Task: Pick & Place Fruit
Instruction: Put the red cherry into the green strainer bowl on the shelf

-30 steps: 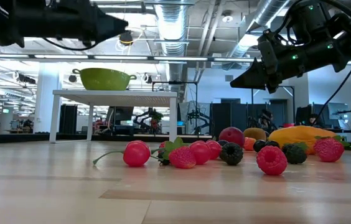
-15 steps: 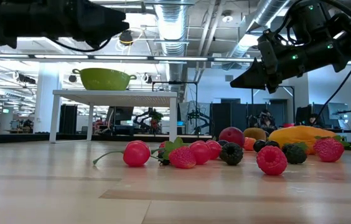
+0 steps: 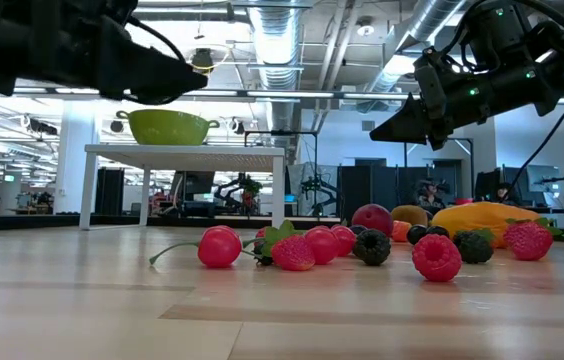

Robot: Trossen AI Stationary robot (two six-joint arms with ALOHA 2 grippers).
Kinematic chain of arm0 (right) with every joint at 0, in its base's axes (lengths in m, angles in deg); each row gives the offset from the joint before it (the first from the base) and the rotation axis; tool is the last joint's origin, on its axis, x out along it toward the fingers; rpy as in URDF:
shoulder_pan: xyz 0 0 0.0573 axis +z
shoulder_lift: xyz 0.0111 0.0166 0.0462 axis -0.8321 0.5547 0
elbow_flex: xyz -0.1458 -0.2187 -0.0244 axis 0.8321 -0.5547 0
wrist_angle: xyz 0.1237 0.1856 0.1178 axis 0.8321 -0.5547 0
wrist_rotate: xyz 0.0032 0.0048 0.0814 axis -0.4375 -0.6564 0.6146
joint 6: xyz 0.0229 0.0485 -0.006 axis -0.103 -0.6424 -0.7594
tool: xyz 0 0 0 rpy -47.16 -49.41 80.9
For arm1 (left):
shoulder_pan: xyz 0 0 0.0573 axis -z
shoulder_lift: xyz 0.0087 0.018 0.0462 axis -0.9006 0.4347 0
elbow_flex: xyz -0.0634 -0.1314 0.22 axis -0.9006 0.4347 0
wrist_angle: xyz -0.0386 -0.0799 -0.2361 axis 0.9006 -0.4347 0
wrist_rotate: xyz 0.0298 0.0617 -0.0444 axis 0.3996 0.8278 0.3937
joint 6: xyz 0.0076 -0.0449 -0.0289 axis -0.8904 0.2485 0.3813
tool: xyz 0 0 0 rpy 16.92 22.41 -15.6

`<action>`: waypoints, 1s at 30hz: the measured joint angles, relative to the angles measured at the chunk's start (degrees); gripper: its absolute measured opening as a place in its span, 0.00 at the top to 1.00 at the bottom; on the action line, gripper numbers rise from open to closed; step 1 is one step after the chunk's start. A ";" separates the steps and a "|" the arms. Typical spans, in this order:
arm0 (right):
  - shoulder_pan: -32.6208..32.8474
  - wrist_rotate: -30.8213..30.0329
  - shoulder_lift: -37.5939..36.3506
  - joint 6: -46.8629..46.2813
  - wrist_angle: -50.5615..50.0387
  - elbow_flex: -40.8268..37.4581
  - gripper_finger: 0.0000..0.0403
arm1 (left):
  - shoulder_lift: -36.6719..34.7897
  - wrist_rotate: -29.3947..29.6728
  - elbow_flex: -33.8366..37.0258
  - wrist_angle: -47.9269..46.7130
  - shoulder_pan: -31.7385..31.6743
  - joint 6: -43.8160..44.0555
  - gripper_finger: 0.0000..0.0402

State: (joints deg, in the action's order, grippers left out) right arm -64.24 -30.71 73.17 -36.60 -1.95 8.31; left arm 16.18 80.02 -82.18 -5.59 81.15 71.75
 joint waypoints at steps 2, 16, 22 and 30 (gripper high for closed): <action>0.00 0.00 -0.01 0.00 0.00 0.00 0.99 | 1.22 -0.02 0.00 0.01 1.87 1.34 0.51; 0.01 0.00 -0.01 0.01 -0.02 0.00 0.99 | 18.27 4.66 -3.06 0.01 12.91 13.98 0.54; 0.01 0.00 -0.01 0.00 -0.02 0.00 0.99 | 24.69 4.65 -7.02 0.07 15.31 15.63 0.56; 0.00 0.00 0.01 0.02 -0.04 0.00 0.99 | 30.24 6.87 -9.67 -0.01 14.92 20.90 0.58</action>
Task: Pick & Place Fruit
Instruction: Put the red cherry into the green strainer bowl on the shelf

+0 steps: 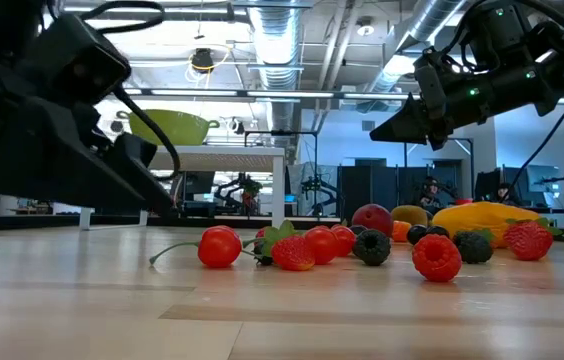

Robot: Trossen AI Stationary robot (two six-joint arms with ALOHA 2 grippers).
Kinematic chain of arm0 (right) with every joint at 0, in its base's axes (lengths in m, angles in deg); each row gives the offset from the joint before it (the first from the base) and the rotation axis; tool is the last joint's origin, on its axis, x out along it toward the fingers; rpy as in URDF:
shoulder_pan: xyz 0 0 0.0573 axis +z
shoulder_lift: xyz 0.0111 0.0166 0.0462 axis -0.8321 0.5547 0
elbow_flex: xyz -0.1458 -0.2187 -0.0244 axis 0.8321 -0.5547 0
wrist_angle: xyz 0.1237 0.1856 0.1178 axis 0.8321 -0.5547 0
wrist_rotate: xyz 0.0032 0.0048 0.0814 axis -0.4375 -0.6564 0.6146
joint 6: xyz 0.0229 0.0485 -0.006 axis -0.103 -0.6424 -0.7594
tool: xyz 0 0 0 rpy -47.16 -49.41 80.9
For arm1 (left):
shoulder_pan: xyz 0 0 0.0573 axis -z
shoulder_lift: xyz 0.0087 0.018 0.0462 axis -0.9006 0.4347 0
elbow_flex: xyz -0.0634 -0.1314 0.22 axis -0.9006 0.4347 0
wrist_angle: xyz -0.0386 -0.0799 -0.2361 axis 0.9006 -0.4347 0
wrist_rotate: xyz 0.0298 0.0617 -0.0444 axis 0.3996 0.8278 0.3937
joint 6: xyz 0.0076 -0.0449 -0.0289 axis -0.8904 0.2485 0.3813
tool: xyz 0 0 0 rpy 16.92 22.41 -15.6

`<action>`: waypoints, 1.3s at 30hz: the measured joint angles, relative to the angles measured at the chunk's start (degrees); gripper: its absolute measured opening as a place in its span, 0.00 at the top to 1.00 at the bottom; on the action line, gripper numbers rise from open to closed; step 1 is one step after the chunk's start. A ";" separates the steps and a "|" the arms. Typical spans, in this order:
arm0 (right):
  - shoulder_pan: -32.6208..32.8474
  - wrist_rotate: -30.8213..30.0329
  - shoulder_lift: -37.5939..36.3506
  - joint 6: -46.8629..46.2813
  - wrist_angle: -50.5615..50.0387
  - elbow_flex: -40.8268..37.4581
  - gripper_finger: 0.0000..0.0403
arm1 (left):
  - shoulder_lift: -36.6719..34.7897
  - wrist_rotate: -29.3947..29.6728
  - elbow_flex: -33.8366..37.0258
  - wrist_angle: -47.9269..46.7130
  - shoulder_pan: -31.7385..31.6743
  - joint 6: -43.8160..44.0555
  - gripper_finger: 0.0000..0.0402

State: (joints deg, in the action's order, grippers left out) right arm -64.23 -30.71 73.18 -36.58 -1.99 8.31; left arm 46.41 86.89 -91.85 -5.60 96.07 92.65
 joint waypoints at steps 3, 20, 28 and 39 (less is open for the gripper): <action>0.01 0.00 -0.02 -0.02 0.00 0.00 0.99 | 2.76 0.08 -1.31 0.05 0.00 1.08 0.57; 0.00 0.00 -0.01 -0.02 0.00 0.00 0.99 | 9.83 0.17 -6.68 0.41 -0.04 1.87 0.67; 0.00 0.00 -0.01 -0.02 0.01 0.00 0.99 | 9.83 0.08 -6.68 0.39 -0.04 2.00 0.88; 0.00 0.00 -0.02 -0.02 0.00 0.00 0.99 | 9.85 -0.16 -6.66 0.54 -0.04 2.02 0.99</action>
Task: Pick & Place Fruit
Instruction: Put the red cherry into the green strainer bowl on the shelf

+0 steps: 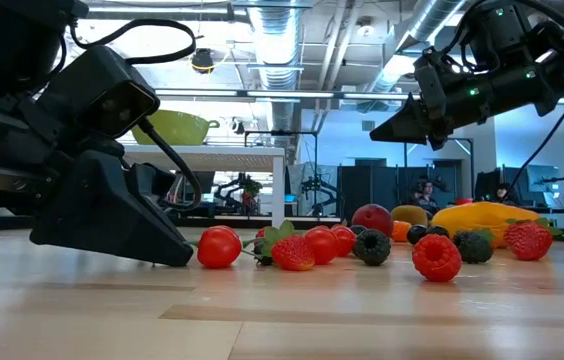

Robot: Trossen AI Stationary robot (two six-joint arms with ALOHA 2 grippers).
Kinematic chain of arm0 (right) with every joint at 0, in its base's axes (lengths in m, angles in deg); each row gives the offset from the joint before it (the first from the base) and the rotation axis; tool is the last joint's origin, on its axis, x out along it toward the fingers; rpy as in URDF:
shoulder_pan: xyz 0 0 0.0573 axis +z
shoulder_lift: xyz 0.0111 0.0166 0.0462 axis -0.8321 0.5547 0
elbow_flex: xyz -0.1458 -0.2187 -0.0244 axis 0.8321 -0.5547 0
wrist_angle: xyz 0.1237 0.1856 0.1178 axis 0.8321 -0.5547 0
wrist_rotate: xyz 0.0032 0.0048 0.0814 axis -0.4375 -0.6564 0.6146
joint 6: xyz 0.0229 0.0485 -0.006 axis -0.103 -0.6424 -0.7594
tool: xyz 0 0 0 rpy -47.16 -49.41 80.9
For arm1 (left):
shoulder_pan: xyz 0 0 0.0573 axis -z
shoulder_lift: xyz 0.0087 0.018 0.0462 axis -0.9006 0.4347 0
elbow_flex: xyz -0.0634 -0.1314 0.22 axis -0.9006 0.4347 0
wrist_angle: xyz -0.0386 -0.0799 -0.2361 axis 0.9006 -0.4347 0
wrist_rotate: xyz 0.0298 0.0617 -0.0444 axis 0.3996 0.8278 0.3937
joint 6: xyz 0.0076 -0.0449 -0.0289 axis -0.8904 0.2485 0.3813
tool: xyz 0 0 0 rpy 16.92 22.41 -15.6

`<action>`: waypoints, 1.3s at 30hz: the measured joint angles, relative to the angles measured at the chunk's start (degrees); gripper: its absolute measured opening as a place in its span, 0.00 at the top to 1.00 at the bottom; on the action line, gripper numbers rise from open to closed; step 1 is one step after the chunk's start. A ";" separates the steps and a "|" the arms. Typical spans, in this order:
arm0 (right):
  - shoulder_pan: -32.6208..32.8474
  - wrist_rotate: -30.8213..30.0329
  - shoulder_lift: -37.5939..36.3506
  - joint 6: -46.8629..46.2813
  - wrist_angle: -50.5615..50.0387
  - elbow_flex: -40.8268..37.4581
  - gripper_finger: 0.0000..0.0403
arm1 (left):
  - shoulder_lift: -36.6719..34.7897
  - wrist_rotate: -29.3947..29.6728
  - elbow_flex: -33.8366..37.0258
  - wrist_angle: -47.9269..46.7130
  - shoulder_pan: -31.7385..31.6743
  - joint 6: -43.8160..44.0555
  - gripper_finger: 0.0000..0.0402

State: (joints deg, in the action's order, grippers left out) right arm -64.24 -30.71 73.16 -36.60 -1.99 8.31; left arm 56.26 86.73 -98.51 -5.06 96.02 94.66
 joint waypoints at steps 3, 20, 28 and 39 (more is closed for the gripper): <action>0.02 0.00 0.01 0.00 0.00 0.00 0.99 | 0.00 0.00 0.00 0.10 0.00 0.00 0.99; 0.01 0.00 0.00 0.00 0.00 0.00 0.99 | -31.33 0.04 0.11 -0.61 -8.96 -28.74 0.99; 0.02 0.00 0.01 0.00 0.02 -0.01 0.99 | -49.90 0.66 0.11 -9.10 -25.27 -31.08 0.99; 0.02 0.00 0.01 0.00 0.01 -0.01 0.99 | -59.20 6.33 0.11 -27.76 -48.71 -31.05 0.99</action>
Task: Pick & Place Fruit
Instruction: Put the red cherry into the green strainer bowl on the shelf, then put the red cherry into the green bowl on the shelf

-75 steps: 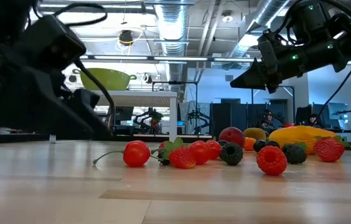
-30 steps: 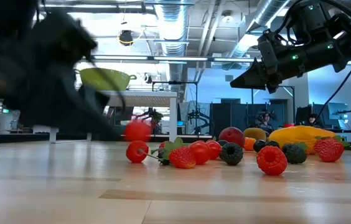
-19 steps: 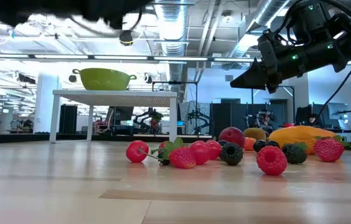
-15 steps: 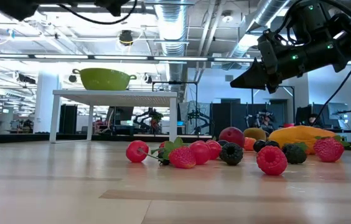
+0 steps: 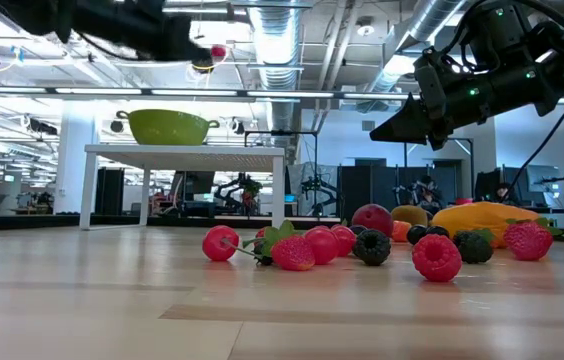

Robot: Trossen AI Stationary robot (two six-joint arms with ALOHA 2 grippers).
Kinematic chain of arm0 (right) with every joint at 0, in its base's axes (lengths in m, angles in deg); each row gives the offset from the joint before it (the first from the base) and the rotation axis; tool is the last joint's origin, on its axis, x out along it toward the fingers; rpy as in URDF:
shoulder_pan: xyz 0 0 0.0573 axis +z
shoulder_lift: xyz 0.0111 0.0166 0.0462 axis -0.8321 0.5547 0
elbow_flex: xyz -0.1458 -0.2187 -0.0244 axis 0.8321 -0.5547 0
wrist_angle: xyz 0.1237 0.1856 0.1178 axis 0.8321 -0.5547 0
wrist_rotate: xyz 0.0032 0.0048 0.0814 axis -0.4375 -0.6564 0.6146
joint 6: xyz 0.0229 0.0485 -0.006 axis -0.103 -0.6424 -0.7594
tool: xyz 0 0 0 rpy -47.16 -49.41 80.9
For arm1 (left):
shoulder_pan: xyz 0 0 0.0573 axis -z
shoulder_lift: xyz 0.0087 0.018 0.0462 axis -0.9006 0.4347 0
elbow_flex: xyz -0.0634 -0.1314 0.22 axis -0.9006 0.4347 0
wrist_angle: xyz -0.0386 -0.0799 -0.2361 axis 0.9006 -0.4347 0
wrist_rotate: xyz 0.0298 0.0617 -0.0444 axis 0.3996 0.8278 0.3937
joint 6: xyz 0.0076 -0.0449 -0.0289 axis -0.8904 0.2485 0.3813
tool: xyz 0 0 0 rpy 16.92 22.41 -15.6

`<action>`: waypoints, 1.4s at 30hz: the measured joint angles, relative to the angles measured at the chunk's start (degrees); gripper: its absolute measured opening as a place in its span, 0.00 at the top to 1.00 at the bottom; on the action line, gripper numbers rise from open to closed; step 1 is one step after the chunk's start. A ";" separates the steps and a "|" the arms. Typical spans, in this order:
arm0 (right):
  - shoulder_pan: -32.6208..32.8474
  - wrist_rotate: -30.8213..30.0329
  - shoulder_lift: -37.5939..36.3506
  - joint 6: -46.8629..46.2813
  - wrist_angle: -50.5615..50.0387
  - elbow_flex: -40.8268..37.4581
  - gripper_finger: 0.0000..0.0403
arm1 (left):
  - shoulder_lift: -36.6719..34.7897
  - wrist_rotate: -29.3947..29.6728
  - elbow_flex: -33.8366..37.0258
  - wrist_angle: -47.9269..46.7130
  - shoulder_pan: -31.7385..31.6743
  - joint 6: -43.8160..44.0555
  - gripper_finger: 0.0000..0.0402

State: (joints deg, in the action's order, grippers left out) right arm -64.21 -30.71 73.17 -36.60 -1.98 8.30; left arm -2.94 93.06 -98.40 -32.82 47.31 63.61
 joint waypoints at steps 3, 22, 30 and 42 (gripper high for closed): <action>0.00 0.00 0.00 0.00 -0.01 0.01 0.99 | 0.89 -0.02 0.00 -2.54 -4.79 0.10 0.99; -0.01 0.00 -0.01 0.00 -0.01 0.01 0.99 | 3.71 1.62 0.04 -12.13 -16.34 0.10 0.98; -0.01 0.00 -0.01 0.00 -0.01 0.01 0.99 | 3.71 1.80 0.04 -13.22 -16.05 0.11 0.97; 0.00 0.00 0.01 0.00 -0.01 0.01 0.99 | 2.07 2.19 -0.13 -12.93 -16.05 -0.11 0.73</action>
State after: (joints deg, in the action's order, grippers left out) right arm -64.21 -30.71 73.18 -36.60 -1.99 8.30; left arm -0.87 95.25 -98.53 -45.76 31.26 63.51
